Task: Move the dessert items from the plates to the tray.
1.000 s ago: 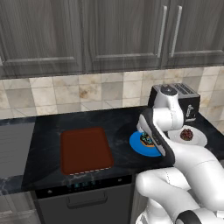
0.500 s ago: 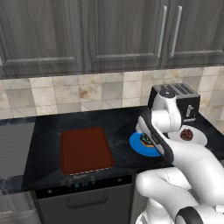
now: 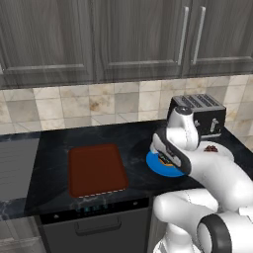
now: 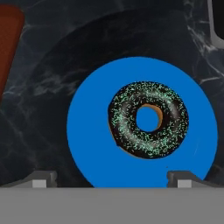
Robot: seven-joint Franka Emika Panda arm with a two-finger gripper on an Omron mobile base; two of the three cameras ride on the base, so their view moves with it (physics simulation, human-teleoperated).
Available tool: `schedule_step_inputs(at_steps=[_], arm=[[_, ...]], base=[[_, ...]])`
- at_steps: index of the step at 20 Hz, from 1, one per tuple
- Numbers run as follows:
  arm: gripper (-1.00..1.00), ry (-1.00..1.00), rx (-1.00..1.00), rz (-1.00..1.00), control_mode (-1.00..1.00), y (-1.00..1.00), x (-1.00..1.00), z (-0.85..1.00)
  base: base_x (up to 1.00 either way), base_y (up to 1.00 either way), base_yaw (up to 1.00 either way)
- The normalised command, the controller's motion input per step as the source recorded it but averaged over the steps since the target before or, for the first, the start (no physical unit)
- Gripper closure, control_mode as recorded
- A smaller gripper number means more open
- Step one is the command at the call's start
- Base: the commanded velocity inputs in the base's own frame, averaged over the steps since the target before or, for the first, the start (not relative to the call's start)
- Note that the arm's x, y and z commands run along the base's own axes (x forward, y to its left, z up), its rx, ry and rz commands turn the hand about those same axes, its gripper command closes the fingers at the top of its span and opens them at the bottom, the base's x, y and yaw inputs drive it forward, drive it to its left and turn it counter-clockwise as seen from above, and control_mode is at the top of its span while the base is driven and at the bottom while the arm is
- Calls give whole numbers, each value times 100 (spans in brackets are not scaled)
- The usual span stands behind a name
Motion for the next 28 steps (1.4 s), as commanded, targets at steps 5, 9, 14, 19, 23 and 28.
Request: schedule_step_inputs(at_steps=[5,9,14,19,23,28], arm=[[-100,8,0,0,-100,-1,31,-7],[-100,0,0,0,-100,-20,36,0],[-100,3,0,0,-100,-12,31,-9],[-100,7,0,0,-100,1,2,-33],[-100,5,0,0,-100,6,-2,-41],[-100,5,0,0,-100,1,-1,-33]], base=[[0,0,0],[0,0,0],[0,0,0],[0,0,0],[0,0,0],[0,0,0]])
